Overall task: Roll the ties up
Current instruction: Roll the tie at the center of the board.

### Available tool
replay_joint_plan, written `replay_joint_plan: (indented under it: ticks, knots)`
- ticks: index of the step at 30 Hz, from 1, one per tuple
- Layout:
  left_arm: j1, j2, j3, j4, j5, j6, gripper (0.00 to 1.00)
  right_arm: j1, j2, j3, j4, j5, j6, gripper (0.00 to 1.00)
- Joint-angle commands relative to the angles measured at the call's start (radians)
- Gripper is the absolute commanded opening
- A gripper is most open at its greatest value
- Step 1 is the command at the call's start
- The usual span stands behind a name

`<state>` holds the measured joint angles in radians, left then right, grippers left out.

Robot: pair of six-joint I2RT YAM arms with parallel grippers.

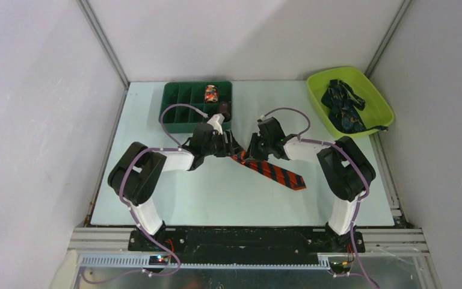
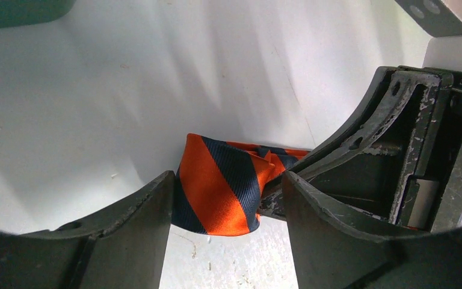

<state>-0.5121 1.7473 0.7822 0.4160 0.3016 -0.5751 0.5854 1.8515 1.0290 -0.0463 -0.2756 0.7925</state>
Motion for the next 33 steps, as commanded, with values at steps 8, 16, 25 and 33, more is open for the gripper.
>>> replay_joint_plan:
  ticks: [8,16,25,33]
  knots:
    - [-0.011,0.022,0.017,0.044,0.039,0.034,0.64,-0.003,0.026,0.005,-0.047,0.077,-0.03,0.17]
    - [-0.009,-0.012,0.006,0.01,-0.038,0.051,0.67,-0.003,0.029,0.005,-0.046,0.075,-0.032,0.17]
    - [-0.006,-0.028,0.021,0.001,-0.082,0.058,0.75,-0.002,0.026,0.005,-0.043,0.071,-0.032,0.17]
    - [0.017,0.037,0.043,0.029,0.059,0.075,0.74,-0.003,0.024,0.004,-0.039,0.067,-0.032,0.17]
